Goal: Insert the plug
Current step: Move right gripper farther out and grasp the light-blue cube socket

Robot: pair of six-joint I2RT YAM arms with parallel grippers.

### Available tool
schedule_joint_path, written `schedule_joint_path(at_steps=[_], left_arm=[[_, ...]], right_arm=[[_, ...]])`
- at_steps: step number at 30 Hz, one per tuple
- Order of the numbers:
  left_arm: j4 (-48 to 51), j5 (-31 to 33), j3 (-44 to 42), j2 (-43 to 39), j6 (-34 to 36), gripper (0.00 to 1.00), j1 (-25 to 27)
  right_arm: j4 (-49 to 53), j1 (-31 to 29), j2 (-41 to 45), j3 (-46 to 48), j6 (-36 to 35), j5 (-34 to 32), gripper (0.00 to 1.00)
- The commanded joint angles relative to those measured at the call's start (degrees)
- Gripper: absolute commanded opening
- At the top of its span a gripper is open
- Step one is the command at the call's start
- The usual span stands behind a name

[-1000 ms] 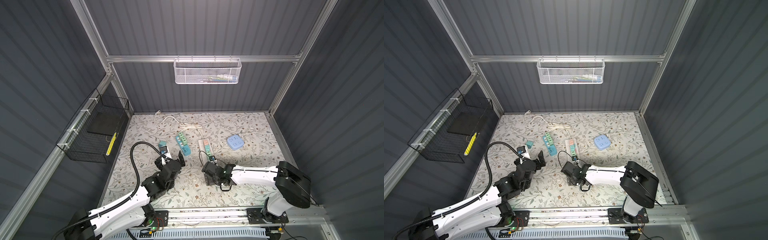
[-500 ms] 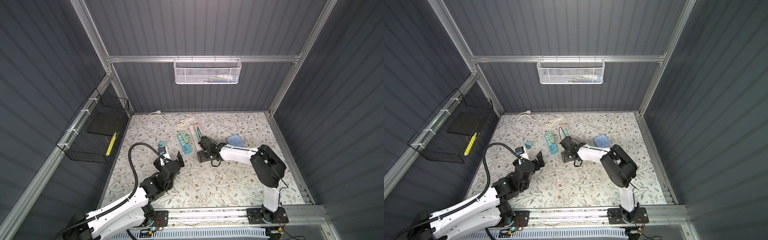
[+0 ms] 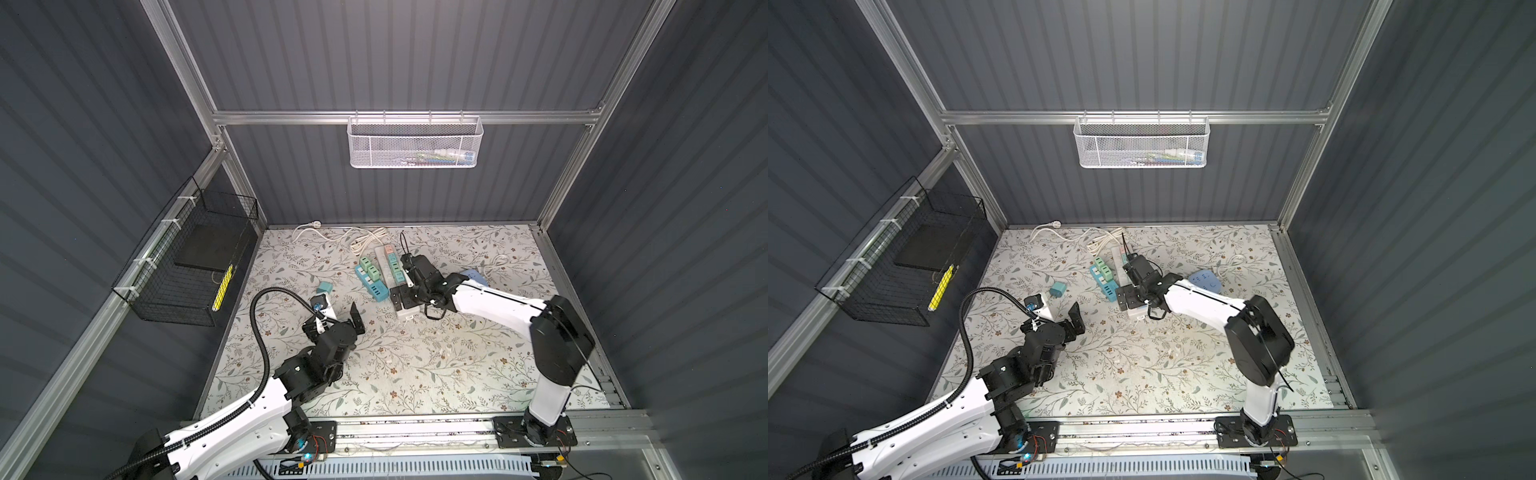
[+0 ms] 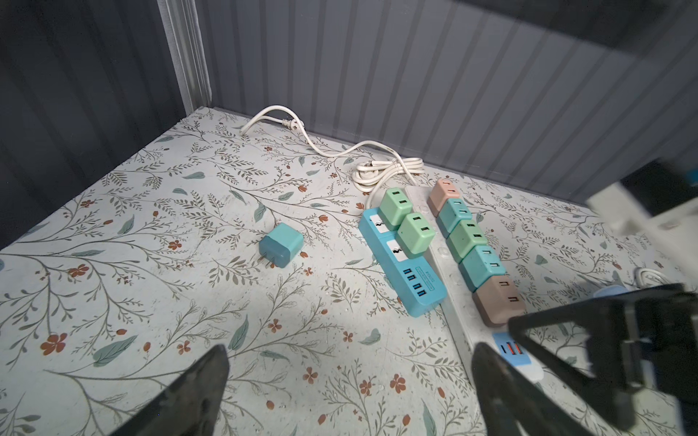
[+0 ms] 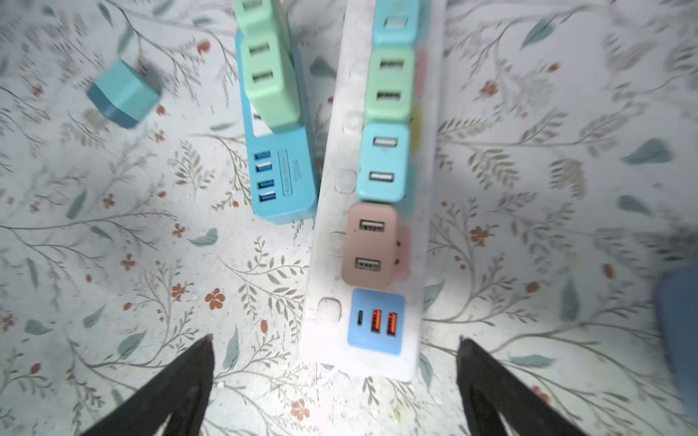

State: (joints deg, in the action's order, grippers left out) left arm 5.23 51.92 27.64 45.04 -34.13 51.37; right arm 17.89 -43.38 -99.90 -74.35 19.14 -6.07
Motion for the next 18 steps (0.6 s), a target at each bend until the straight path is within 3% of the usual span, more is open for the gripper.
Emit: schedule_joint_path(at_steps=[1, 6, 11, 18], left_arm=[[0.4, 0.5, 2.1, 0.3, -0.4, 1.00, -0.3], [0.2, -0.6, 1.7, 0.6, -1.0, 1.00, -0.3], [0.5, -1.3, 1.4, 1.4, -2.2, 1.00, -0.4], [1.9, -2.1, 2.1, 1.0, -1.1, 1.00, -0.4]], right_arm=[[1.5, 5.3, 5.3, 4.8, -0.7, -3.4, 0.99], [6.2, 17.8, 4.6, 4.2, 1.0, -5.6, 0.99], [7.6, 27.4, -3.7, -1.7, 0.8, -0.2, 0.96], [10.5, 31.5, -13.8, -11.4, 0.4, -0.3, 0.93]])
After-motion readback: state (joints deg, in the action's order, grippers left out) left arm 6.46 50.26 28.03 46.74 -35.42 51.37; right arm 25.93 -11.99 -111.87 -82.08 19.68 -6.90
